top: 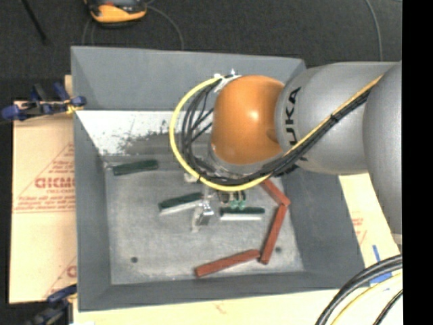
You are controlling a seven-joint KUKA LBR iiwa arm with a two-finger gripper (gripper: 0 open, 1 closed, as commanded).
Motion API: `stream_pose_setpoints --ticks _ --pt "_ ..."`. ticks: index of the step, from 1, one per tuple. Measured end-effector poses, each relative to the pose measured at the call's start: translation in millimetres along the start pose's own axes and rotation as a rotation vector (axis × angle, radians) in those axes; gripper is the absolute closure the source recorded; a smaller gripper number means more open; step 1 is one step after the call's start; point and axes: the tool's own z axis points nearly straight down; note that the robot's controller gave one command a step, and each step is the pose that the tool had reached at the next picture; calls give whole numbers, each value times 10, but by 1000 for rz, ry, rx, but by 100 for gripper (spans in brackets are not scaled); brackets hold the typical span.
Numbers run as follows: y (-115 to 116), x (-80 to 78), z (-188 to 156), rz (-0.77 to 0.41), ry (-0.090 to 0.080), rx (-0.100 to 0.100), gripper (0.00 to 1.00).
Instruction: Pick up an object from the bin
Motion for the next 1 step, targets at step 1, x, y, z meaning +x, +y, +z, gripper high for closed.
stream_pose_setpoints --ticks 1 --pt "-13 -315 804 251 11 -8 100"
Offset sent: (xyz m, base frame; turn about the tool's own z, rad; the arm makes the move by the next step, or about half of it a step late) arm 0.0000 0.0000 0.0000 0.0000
